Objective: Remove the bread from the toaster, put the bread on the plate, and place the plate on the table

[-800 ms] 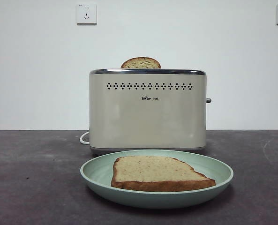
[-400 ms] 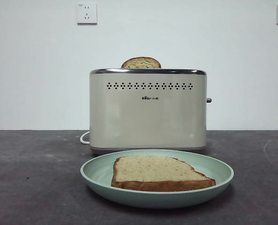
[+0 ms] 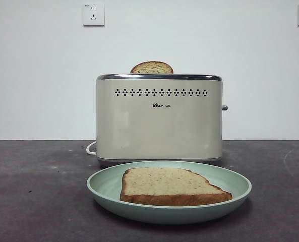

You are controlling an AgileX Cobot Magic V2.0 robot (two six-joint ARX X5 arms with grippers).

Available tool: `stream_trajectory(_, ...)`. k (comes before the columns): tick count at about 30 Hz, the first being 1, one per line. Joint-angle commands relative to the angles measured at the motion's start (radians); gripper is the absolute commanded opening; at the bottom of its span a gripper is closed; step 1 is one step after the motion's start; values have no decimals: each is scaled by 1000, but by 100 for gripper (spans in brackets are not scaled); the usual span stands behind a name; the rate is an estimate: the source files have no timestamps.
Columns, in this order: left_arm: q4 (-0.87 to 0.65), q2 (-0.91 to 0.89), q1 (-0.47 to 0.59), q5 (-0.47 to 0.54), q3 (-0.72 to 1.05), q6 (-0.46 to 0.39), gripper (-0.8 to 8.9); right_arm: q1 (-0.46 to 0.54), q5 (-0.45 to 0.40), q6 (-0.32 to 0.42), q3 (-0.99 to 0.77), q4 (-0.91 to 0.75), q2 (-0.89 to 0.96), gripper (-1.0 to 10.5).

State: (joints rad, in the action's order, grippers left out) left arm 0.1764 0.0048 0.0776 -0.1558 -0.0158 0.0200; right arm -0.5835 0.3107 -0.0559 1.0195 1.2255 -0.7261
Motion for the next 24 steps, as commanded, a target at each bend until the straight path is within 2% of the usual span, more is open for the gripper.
stream_trajectory(1, -7, -2, 3, -2, 13, 6, -4, -3, -2, -7, -1, -8, 1, 2)
stream_trajectory(6, -6, -2, 3, -2, 13, 6, -4, 1, -14, 3, -1, -16, 5, 0)
stream_trajectory(9, -6, -2, 3, -2, 13, 6, -4, 37, -94, 72, -1, -58, 29, 1)
stream_trajectory(12, -6, -2, 3, -2, 13, 6, -4, 113, -101, 108, -3, -200, 63, 1)
stream_trajectory(18, -7, -2, 3, -2, 13, 6, -4, 329, -101, 76, -60, -530, 133, 1)
stream_trajectory(24, -7, -2, 3, -2, 13, 6, -4, 491, -103, 76, -272, -753, 229, 1)
